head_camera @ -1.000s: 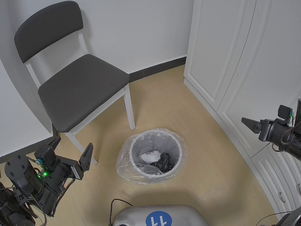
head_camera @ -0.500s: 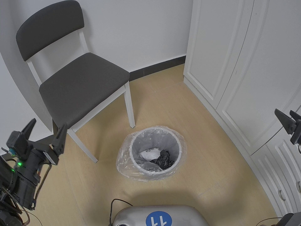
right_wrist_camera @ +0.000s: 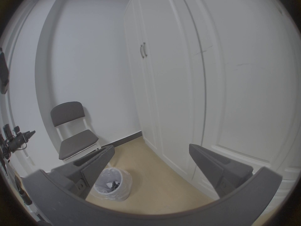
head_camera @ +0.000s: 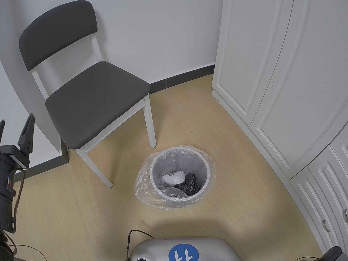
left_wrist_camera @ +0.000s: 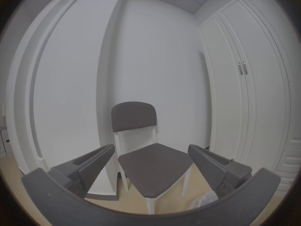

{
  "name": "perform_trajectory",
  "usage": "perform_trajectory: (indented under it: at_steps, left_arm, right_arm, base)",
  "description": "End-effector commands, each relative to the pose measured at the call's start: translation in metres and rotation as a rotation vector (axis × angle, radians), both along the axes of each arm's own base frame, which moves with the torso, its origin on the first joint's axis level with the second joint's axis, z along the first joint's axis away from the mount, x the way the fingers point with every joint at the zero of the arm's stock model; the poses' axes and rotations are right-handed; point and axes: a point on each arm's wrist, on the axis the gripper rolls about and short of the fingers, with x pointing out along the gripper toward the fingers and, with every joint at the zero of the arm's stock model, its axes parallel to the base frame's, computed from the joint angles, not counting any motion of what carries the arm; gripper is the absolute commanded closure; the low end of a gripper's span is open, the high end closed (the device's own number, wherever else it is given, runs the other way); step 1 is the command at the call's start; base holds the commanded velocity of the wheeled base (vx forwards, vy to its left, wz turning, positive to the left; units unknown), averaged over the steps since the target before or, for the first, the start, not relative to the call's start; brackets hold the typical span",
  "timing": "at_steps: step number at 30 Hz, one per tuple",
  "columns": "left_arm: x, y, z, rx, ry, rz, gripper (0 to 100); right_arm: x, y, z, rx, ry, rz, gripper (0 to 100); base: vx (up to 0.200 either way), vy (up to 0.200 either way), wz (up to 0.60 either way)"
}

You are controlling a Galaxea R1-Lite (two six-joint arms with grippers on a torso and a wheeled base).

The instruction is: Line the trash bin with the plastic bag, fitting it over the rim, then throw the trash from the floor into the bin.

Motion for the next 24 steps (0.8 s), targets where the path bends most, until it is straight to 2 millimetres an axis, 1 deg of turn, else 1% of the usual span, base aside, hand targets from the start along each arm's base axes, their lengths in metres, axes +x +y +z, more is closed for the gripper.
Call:
perform_trajectory:
  at_steps: [1, 4, 13, 14, 16, 20, 24]
  left_arm:
    - [-0.021, 0.016, 0.013, -0.033, -0.097, 0.076, 0]
    - [-0.028, 0.019, 0.013, -0.035, -0.104, 0.084, 0]
    - [-0.048, 0.028, 0.012, -0.041, -0.125, 0.111, 0]
    - [-0.049, 0.028, 0.012, -0.04, -0.123, 0.113, 0]
    - [-0.056, 0.031, 0.01, -0.035, -0.118, 0.126, 0]
    - [-0.065, 0.034, 0.005, -0.024, -0.106, 0.138, 0]
    - [-0.083, 0.04, 0.004, -0.026, -0.135, 0.18, 0]
  right_arm:
    - [-0.04, 0.002, -0.02, -0.007, -0.113, -0.047, 0]
    - [-0.045, 0.003, -0.028, -0.012, -0.102, -0.02, 0]
    - [-0.051, 0.002, -0.044, -0.015, -0.133, -0.005, 0]
    - [-0.051, 0.002, -0.045, -0.017, -0.134, -0.004, 0]
    - [-0.05, 0.002, -0.052, -0.017, -0.128, -0.013, 0]
    - [-0.048, 0.002, -0.054, -0.021, -0.122, -0.016, 0]
    - [-0.048, 0.002, -0.055, -0.081, -0.113, -0.031, 0]
  base:
    - [0.0, 0.0, 0.0]
    - [0.0, 0.0, 0.0]
    - [0.0, 0.0, 0.0]
    - [0.0, 0.0, 0.0]
    - [0.0, 0.0, 0.0]
    - [0.0, 0.0, 0.0]
    - [0.0, 0.0, 0.0]
